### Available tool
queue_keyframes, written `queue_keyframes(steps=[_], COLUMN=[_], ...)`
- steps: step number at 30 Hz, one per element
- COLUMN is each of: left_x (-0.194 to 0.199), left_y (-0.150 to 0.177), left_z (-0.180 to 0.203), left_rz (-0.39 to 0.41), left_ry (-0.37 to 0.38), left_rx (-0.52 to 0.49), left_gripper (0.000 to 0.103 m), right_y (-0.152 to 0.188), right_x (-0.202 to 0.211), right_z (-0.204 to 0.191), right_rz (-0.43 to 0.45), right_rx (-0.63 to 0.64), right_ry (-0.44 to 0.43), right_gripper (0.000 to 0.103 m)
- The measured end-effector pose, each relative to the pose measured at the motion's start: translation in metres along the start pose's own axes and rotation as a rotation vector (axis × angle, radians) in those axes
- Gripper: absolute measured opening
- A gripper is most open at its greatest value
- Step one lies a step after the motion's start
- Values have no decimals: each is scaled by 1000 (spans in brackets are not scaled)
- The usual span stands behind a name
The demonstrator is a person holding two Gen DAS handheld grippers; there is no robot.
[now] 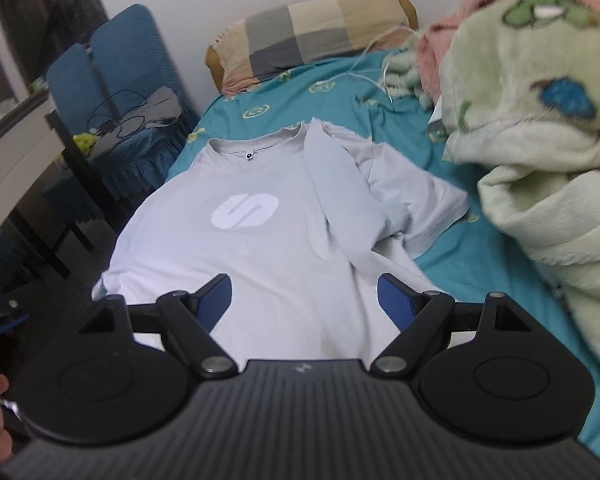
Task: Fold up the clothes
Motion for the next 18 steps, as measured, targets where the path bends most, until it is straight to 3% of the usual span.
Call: queue_keyframes(steps=[8,18], left_x=[-17,-14], left_y=[38,33], left_z=[3,-7], left_rz=[-18,14], left_ry=[-16,-36], left_rx=[-66,-67], left_gripper=[103,103], right_y=[-3,-11], right_x=[11,7], right_z=[0,2], right_rz=[33,77], right_rx=[12,-13], right_ry=[11,4], right_gripper=[82,82])
Point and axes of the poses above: each gripper's, at about its wrist camera, not at the fingertips, and x roughly against the way its jaws point, z to its right, y to its underside, the point moved 10 cm from there along -x, roughly the way its jaws point, and after that the axes turned 9 degrees about -x, right-handed, at the moved point
